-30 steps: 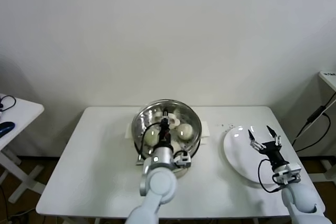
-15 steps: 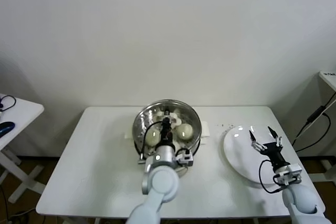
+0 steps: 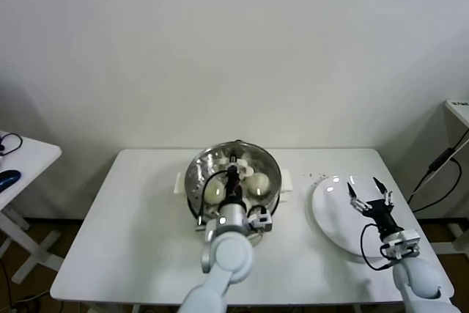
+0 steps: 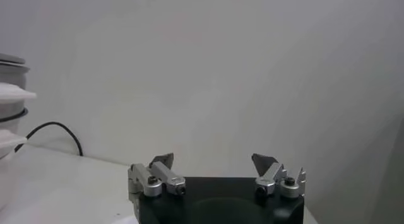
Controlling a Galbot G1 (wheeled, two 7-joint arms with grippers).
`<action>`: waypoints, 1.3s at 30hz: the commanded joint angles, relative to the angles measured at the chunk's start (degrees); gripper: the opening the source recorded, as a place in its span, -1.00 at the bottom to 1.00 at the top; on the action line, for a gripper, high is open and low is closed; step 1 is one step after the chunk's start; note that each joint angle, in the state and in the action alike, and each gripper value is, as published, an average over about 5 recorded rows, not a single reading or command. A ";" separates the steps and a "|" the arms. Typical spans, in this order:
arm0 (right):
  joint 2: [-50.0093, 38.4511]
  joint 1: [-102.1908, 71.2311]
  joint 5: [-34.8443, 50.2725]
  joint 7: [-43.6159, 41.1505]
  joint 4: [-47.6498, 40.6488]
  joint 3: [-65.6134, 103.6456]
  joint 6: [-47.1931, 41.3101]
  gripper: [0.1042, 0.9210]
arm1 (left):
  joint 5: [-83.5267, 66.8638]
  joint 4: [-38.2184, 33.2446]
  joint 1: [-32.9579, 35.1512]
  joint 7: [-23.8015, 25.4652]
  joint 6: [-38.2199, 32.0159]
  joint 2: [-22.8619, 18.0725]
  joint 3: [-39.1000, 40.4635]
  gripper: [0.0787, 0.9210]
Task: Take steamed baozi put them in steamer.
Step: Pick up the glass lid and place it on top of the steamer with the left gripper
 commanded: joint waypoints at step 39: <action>1.65 0.26 -0.31 -1.43 -0.69 0.87 0.64 0.76 | -0.02 2.09 -0.93 0.12 -0.34 -2.81 0.30 -0.83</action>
